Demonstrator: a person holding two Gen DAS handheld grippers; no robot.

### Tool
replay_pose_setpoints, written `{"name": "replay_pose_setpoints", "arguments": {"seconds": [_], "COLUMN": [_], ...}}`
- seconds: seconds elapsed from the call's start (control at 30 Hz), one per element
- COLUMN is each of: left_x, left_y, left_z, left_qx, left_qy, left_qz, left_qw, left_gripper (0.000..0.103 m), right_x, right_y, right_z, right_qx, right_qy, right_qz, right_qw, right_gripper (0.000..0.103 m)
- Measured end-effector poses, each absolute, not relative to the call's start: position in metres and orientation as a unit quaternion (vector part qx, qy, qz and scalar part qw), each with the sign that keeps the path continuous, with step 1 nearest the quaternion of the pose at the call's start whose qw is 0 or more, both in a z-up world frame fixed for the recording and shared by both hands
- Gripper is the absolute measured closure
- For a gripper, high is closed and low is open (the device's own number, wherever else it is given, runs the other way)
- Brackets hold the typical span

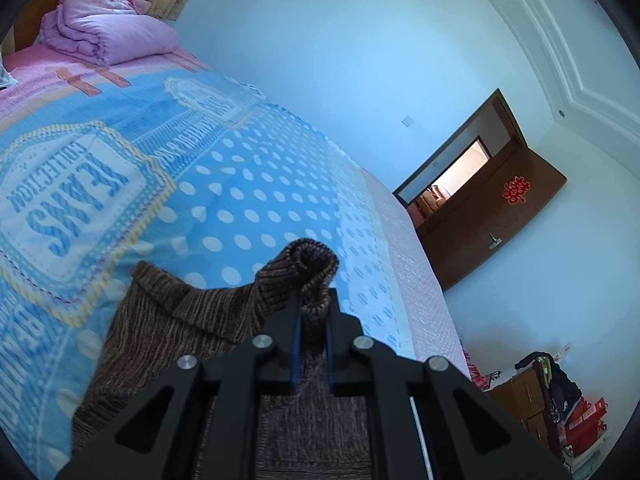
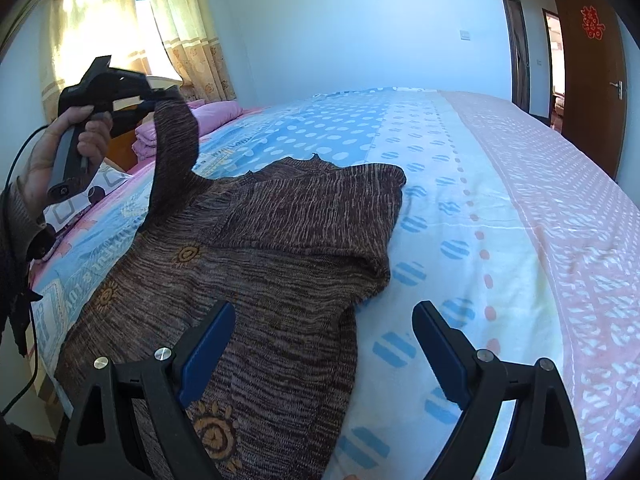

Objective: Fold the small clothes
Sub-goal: 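Fold the held sleeve across the sweater body with the left tool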

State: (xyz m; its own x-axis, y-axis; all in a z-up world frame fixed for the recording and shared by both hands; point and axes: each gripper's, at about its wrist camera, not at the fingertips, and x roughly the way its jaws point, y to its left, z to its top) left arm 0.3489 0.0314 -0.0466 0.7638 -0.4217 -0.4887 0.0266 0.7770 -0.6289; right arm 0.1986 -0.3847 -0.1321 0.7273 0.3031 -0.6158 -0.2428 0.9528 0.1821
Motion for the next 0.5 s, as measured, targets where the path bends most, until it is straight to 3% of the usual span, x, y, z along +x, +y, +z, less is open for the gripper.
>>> {"name": "replay_pose_setpoints", "arguments": {"seconds": [0.23,0.5], "left_x": [0.349,0.339], "left_y": [-0.018,-0.088], "left_z": [-0.08,-0.134], "left_qx": [-0.304,-0.212], "left_qy": [0.35,0.393], "left_qz": [-0.142,-0.14], "left_qw": [0.875,0.884], "left_gripper": [0.093,0.091], "right_x": [0.198,0.198], "right_y": [-0.376,-0.371], "right_z": [-0.145,-0.154], "right_qx": [0.046,0.046], "right_qy": [0.353,0.363], "right_qz": [0.162,0.171], "right_qw": [0.921,0.915], "right_gripper": [0.012,0.012]}}
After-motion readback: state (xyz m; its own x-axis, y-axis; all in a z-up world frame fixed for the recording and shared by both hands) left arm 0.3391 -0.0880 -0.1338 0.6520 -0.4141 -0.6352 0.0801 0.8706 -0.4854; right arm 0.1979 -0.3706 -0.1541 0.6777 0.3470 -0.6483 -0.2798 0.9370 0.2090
